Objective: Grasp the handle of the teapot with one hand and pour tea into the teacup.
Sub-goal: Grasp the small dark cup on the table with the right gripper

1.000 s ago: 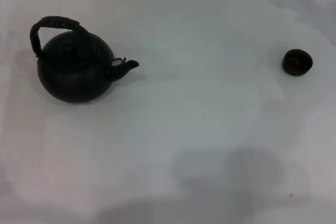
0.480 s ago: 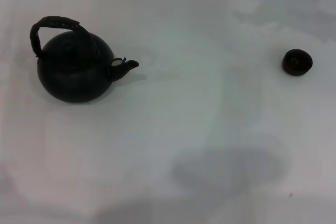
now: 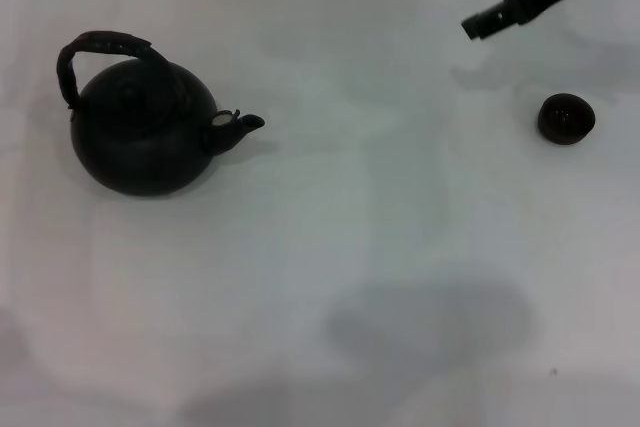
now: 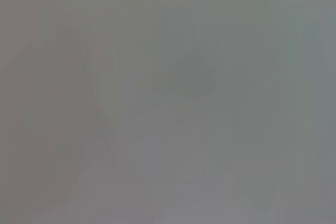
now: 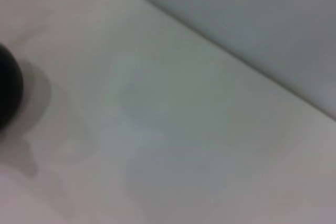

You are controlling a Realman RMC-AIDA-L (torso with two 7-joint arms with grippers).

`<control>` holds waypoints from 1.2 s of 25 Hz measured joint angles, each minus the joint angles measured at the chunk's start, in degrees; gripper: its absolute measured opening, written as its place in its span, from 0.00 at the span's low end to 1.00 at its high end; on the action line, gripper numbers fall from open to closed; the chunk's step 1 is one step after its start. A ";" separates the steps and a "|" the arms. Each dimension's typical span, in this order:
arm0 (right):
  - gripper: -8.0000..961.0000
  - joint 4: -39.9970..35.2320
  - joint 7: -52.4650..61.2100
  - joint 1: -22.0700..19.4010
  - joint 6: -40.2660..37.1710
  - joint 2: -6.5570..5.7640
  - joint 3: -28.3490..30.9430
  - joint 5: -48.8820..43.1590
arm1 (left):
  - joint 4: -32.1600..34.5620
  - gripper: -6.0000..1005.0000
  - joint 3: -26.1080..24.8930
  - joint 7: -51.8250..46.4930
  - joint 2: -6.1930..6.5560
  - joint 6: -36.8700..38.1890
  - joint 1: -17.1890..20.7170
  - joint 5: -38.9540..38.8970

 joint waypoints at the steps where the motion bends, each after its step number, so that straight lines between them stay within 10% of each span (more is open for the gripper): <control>1: 0.87 -0.50 1.07 0.24 0.55 0.18 -0.83 -1.21 | -0.01 0.72 0.00 0.01 0.00 0.00 -0.06 -0.01; 12: 0.87 1.62 10.19 3.33 1.91 0.27 -12.80 -10.16 | -0.03 0.72 0.00 0.03 -0.39 0.00 -0.02 -0.05; 30: 0.86 16.41 10.95 8.60 -2.03 0.33 -13.77 -14.76 | 0.33 0.72 0.00 0.03 -0.69 0.01 0.06 -0.64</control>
